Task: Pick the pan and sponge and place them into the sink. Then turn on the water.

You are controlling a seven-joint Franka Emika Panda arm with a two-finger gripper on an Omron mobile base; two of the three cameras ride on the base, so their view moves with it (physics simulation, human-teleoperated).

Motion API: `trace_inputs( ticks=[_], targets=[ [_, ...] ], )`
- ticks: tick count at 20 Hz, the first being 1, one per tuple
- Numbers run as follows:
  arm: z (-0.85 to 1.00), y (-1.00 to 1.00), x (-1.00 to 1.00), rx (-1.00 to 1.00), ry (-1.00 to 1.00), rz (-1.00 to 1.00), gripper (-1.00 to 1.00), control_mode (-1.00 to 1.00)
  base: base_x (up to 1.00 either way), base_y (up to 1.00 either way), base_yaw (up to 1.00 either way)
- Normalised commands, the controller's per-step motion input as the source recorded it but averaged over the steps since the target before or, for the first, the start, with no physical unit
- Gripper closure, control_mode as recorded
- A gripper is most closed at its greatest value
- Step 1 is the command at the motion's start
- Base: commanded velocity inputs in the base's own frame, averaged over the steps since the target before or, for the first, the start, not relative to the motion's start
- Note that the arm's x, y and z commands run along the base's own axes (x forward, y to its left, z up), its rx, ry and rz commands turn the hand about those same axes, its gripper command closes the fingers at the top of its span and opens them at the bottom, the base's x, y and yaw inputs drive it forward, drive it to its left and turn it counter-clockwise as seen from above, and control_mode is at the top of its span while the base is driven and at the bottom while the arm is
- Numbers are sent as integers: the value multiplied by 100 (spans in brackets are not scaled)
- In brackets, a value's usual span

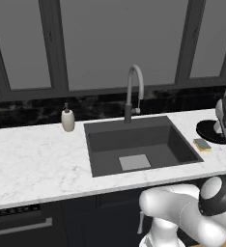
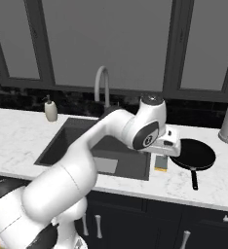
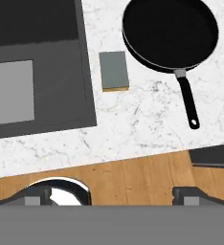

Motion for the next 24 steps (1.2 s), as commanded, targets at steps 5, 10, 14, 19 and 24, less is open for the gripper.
trace_inputs(
  ticks=[5, 10, 14, 19, 24],
  targets=[
    [-26, -19, 57, -12, 12, 2, -100, -100, 0, 0, 0],
    [-16, -43, 52, 1, 3, 0, -100, -100, 0, 0, 0],
    [-13, -54, 49, 6, 3, 0, -100, -100, 0, 0, 0],
    [-25, -71, 26, 12, 8, 0, -100, -100, 0, 0, 0],
    [-29, -64, 11, 13, 8, 1, -100, -100, 0, 0, 0]
  ],
)
